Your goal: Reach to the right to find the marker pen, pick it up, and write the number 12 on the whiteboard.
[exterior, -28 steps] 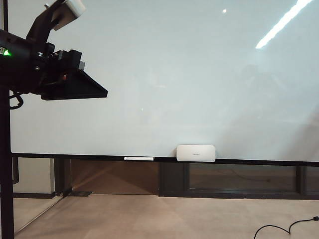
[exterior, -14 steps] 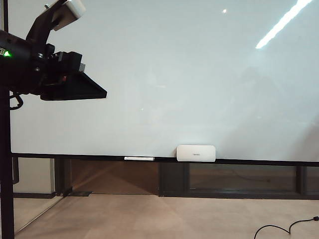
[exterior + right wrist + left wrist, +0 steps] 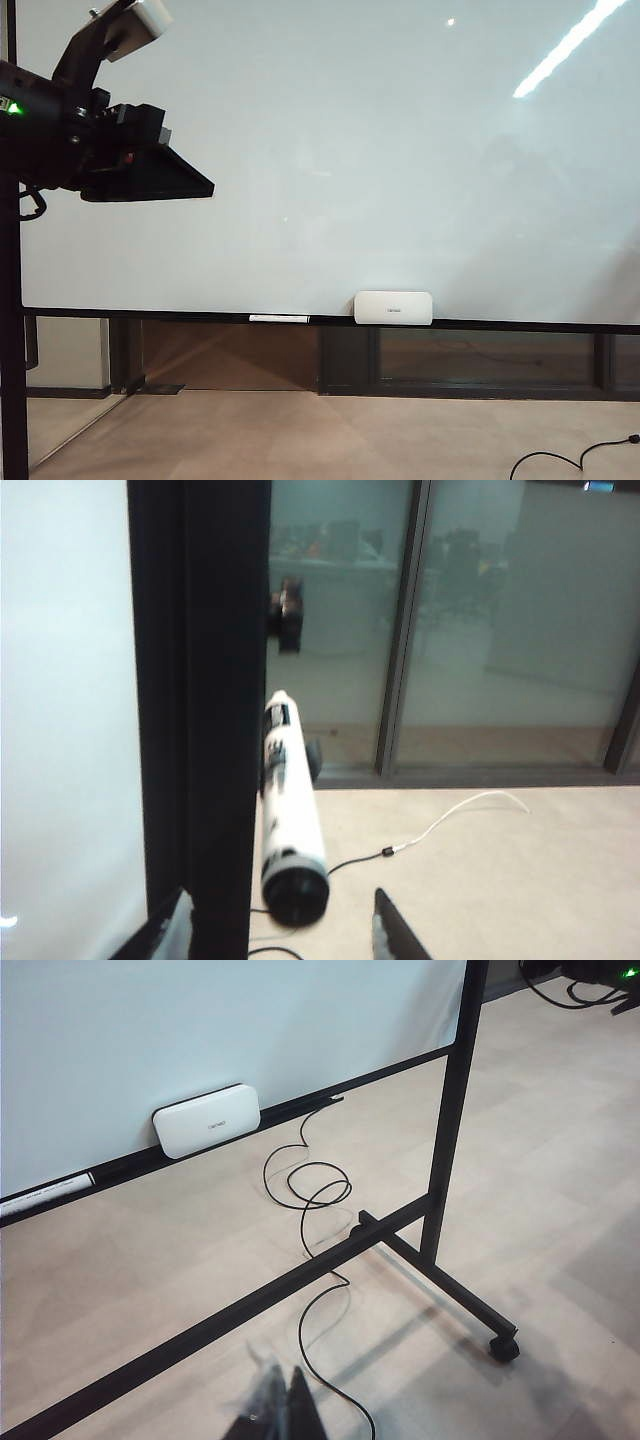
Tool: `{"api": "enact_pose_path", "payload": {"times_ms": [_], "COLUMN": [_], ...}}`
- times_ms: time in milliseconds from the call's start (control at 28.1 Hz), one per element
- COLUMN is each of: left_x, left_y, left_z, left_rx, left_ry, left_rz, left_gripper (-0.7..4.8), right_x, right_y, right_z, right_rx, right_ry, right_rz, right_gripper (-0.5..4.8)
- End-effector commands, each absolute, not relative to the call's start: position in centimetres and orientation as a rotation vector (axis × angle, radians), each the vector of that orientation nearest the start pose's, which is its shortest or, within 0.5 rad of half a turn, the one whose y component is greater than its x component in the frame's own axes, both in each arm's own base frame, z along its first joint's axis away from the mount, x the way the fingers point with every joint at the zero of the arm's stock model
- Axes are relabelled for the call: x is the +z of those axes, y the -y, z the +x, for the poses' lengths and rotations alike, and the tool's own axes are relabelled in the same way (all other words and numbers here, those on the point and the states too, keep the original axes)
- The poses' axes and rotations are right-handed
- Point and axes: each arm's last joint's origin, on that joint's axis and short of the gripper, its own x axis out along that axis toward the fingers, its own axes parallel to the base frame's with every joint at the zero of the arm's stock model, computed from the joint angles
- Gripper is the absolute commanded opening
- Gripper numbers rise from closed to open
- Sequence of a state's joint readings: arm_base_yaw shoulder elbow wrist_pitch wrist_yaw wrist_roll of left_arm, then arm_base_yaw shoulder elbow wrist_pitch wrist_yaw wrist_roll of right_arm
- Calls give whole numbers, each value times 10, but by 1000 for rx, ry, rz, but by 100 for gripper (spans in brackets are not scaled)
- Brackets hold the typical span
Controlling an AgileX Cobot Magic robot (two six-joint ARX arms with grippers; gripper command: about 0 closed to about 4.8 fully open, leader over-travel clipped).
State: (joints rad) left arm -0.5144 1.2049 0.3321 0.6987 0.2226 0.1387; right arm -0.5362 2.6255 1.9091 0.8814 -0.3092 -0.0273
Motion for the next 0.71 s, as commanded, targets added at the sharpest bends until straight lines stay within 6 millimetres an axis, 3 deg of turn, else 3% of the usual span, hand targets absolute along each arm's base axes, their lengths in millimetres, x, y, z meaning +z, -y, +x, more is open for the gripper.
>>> {"api": "enact_pose_path", "payload": {"times_ms": [36,712], "left_x": [187,187], "left_y": [116,116], "left_z": [192,192], "left_rx": [-743,-744], "left_ry": [-105,-108], "left_rz": [155,148], "left_gripper": [-5,-5], "right_x": [147,147], "right_y": [283,283], "right_z": [495,498], "right_rx": [-230,-270], "right_ry": [188,179], "right_rz": [-112,-111], "right_gripper": [232,232]}}
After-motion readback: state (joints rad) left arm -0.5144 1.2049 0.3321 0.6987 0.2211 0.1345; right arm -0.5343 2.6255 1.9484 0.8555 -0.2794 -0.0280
